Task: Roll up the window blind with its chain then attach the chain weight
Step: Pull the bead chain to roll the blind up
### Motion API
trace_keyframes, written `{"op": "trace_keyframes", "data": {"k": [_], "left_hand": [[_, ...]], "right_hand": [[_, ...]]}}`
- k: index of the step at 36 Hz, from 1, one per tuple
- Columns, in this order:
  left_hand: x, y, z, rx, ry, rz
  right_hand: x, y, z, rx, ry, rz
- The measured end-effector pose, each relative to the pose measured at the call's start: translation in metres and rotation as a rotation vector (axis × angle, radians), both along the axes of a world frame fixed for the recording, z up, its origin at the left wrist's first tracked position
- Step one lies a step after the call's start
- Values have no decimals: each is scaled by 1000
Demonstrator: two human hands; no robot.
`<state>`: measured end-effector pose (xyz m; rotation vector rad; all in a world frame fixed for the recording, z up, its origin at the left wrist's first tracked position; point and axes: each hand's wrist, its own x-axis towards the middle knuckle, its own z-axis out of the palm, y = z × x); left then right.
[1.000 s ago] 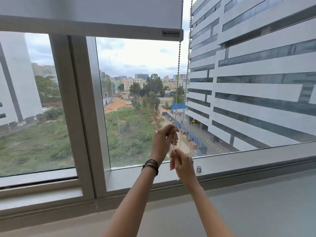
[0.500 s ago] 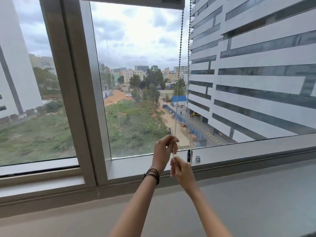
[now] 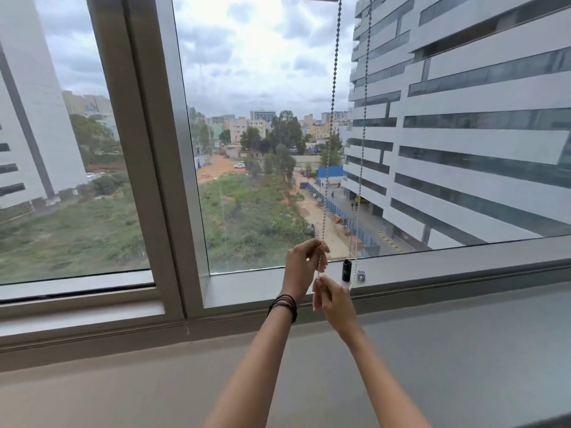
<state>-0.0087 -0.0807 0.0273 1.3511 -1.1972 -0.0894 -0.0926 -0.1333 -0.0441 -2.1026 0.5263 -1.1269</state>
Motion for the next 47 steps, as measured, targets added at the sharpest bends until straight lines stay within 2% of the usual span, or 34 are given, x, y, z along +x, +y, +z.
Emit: {"op": "trace_keyframes", "data": {"k": [13, 16, 22, 27, 33, 37, 40, 43, 47], "left_hand": [[5, 9, -34, 130, 21, 1], [5, 10, -34, 136, 4, 2], [4, 13, -31, 154, -52, 18], [3, 17, -26, 152, -137, 20], [-1, 19, -24, 172, -116, -39], [-3, 17, -21, 186, -111, -49], [-2, 15, -20, 192, -120, -54], [1, 14, -19, 211, -128, -56], [7, 14, -17, 235, -178, -44]], "right_hand": [[-13, 2, -10, 0, 352, 36], [-16, 0, -5, -12, 405, 57], [-20, -8, 13, 86, 442, 142], [-21, -16, 47, 77, 332, 124], [-12, -15, 118, 276, -114, 145], [-6, -7, 172, 331, -325, 231], [-2, -2, 208, 329, -377, 314], [-1, 3, 237, 214, -343, 356], [1, 10, 260, 69, -370, 267]]}}
